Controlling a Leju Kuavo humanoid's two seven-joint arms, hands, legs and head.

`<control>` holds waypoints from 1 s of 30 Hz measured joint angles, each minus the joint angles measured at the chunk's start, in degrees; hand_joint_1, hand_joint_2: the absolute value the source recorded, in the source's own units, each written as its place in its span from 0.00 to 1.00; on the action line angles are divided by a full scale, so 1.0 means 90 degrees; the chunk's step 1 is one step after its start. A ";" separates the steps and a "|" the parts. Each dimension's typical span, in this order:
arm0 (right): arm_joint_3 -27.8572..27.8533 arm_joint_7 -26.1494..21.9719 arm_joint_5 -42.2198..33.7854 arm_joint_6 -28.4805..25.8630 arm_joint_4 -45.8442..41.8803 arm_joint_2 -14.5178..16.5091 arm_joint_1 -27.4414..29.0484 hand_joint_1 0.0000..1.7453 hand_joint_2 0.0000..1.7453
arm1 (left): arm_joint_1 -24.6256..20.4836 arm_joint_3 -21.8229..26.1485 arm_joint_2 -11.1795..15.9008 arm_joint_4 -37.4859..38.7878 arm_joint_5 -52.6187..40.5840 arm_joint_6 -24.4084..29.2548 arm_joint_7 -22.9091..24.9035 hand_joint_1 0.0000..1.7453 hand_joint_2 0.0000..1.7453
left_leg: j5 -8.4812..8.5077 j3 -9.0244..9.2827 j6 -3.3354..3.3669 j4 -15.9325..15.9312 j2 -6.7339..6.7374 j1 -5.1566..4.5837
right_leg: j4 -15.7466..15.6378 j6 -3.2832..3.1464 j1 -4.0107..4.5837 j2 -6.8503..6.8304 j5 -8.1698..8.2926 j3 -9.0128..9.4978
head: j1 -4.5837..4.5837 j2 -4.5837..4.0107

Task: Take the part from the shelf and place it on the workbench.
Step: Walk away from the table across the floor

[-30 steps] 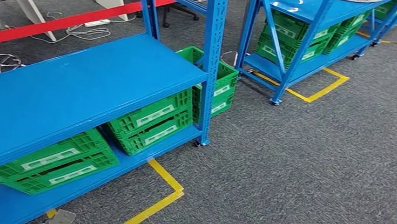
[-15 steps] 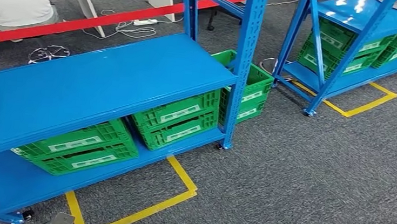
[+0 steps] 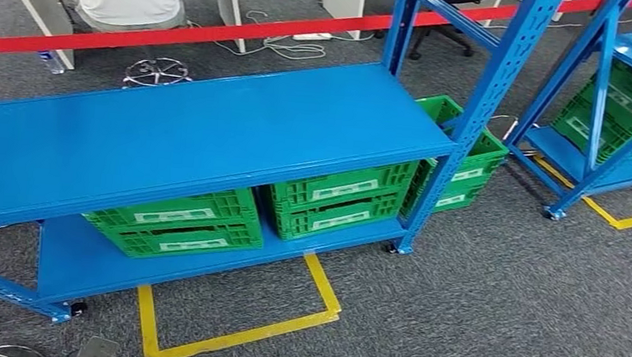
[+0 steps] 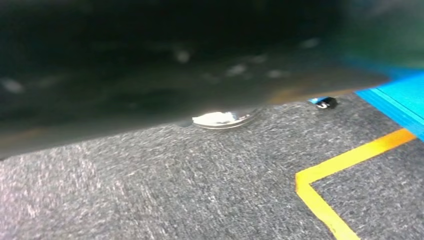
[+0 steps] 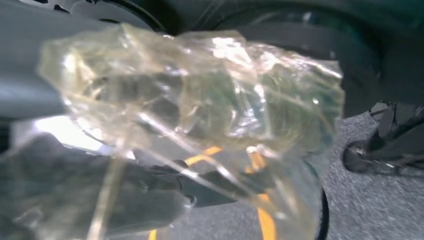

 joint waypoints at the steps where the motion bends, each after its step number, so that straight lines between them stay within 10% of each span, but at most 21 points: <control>1: 0.0007 -0.0008 -0.0006 -0.0004 -0.0003 -0.0004 0.0002 0.00 0.00 | -0.0003 0.0002 0.0003 -0.0007 0.0000 0.0001 0.0005 0.00 0.00 | -0.0020 -0.0019 -0.0049 0.0048 -0.0079 0.0006 | -0.0333 0.0007 -0.0028 0.0126 0.0120 0.0140 | 0.0006 0.0000; 5: 0.0022 -0.0082 -0.0017 -0.0018 -0.0020 -0.0013 0.0000 0.00 0.00 | 0.0028 0.0001 0.0004 -0.0047 0.0000 0.0004 0.0014 0.00 0.00 | -0.0004 -0.0146 -0.0211 0.0131 -0.0308 0.0036 | -0.0587 -0.0144 -0.0019 0.0141 0.0132 0.0285 | -0.0011 -0.0001; 12: 0.0033 -0.0053 -0.0018 -0.0019 -0.0048 -0.0018 0.0022 0.00 0.00 | 0.0020 -0.0005 -0.0003 -0.0057 0.0000 0.0005 0.0015 0.00 0.00 | -0.0803 -0.0993 -0.0287 0.1904 0.0386 0.0020 | -0.0602 -0.0337 0.0054 -0.0449 0.0116 0.0259 | -0.0098 0.0000; 16: 0.0033 -0.0046 -0.0019 -0.0019 -0.0054 -0.0018 0.0009 0.00 0.00 | 0.0040 -0.0002 0.0009 -0.0068 0.0000 0.0006 0.0015 0.00 0.00 | -0.0166 -0.0301 -0.0092 0.0640 0.0686 -0.0070 | -0.0604 -0.0351 0.0129 -0.0746 0.0058 0.0300 | -0.0096 0.0000; 20: 0.0035 -0.0046 -0.0019 -0.0018 -0.0080 -0.0020 -0.0017 0.00 0.00 | 0.0052 0.0006 0.0023 -0.0103 0.0000 0.0024 0.0015 0.00 0.00 | -0.0094 -0.0098 -0.0010 0.0153 0.0731 -0.0137 | -0.0638 -0.0241 0.0154 -0.1003 0.0023 0.0394 | -0.0094 0.0000; 23: 0.0043 -0.0040 -0.0018 -0.0016 -0.0121 -0.0027 -0.0040 0.00 0.00 | 0.0089 0.0007 0.0015 -0.0114 -0.0002 0.0057 0.0015 0.00 0.00 | 0.0024 -0.0047 0.0051 -0.0010 0.0537 -0.0073 | -0.0293 -0.0153 0.0137 -0.0616 -0.0230 0.0267 | -0.0062 -0.0001; 26: 0.0047 -0.0064 -0.0021 -0.0032 -0.0126 -0.0052 -0.0010 0.00 0.00 | 0.0064 0.0006 0.0004 -0.0120 -0.0002 0.0077 0.0015 0.00 0.00 | 0.0052 -0.0070 0.0075 -0.0033 0.0317 -0.0062 | 0.0895 -0.0109 0.0107 -0.0214 -0.0733 -0.0356 | -0.0031 0.0000; 28: 0.0055 -0.0048 -0.0024 -0.0046 -0.0128 -0.0067 0.0016 0.00 0.00 | 0.0076 0.0006 -0.0004 -0.0121 -0.0002 0.0092 0.0019 0.00 0.00 | 0.0048 -0.0059 0.0068 -0.0029 0.0150 -0.0060 | 0.1073 -0.0082 0.0090 -0.0183 -0.0609 -0.0520 | -0.0033 0.0000; 30: 0.0066 -0.0030 -0.0024 -0.0058 -0.0132 -0.0081 0.0024 0.00 0.00 | 0.0084 0.0006 -0.0011 -0.0123 -0.0004 0.0101 0.0028 0.00 0.00 | 0.0027 -0.0028 0.0035 -0.0015 -0.0012 -0.0050 | 0.0337 -0.0054 0.0046 -0.0079 -0.0092 -0.0236 | -0.0030 0.0000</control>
